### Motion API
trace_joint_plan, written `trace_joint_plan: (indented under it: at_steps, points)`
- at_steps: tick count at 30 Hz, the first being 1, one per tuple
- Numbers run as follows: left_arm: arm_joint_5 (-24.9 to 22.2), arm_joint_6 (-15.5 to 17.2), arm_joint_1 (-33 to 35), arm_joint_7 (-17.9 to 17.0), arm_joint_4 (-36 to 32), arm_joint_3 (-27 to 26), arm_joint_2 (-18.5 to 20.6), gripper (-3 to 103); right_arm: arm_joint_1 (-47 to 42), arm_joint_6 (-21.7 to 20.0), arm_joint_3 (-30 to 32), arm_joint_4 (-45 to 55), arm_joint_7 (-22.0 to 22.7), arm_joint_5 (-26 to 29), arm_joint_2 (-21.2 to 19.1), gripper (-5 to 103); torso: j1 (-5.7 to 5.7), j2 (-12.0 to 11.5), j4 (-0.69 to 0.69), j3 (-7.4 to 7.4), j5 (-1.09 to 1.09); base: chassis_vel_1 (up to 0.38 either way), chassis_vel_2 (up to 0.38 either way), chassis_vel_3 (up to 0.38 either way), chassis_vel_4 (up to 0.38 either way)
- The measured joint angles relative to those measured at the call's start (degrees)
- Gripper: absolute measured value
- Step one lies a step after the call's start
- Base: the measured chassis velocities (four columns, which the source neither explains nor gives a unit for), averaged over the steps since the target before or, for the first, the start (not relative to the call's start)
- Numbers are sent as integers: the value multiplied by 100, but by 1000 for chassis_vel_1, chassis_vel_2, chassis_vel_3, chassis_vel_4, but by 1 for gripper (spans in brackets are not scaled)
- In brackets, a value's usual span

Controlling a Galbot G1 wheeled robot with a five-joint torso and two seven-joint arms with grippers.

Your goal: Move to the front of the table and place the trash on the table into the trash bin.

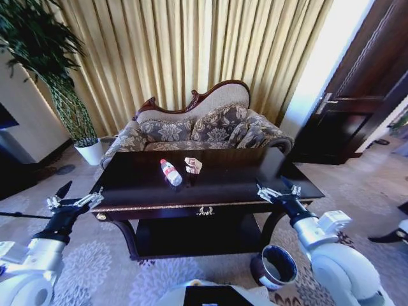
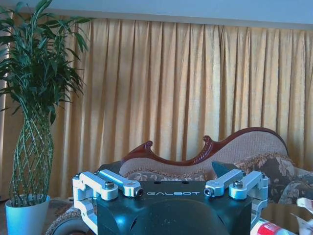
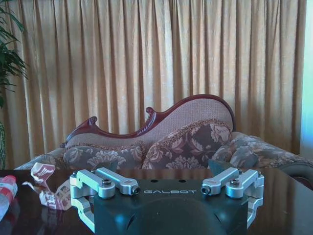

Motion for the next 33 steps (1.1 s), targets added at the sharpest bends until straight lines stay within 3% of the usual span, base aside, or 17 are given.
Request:
trace_joint_plan:
  at_steps: [9, 13, 15, 18, 23, 28, 33]
  points:
    - [0, -2, 38, -3, 0, -1, 12, 100, 84, 10, -39, -149, 3, 384, -289, 100, -1, 0, 0, -1, 0, -28, 37, 40, -37]
    - [-5, -21, 82, -15, 0, 2, 23, 100, 293, -49, -79, -367, 3, 892, -670, 100, -6, 3, -1, -2, 1, 0, 0, 0, 0]
    - [-13, -32, 119, -23, 0, -1, 4, 100, 566, -115, -202, -591, 3, 1293, -1071, 100, -5, 3, 0, -2, 1, 0, 0, 0, 0]
    - [-27, -34, 129, -35, 0, -9, -14, 100, 737, -125, -342, -716, 5, 1460, -1275, 100, -4, 2, 1, -1, 1, 0, 0, 0, 0]
    - [-46, -39, 205, -186, 0, -104, -93, 100, 1932, -105, -1361, -1455, 125, 1772, -1858, 100, -2, 1, 1, -1, 0, 0, 0, 0, 0]
    - [-45, -133, 287, -188, 0, -205, -131, 100, 2892, -177, -2244, -1918, 154, 2105, -1936, 100, -2, 1, 1, 0, 1, 0, 0, 0, 0]
    - [-71, -161, 321, -204, 0, -302, -79, 100, 3874, -339, -3161, -2305, 169, 2201, -1689, 100, -2, 1, 0, 0, 0, 0, 0, 0, 0]
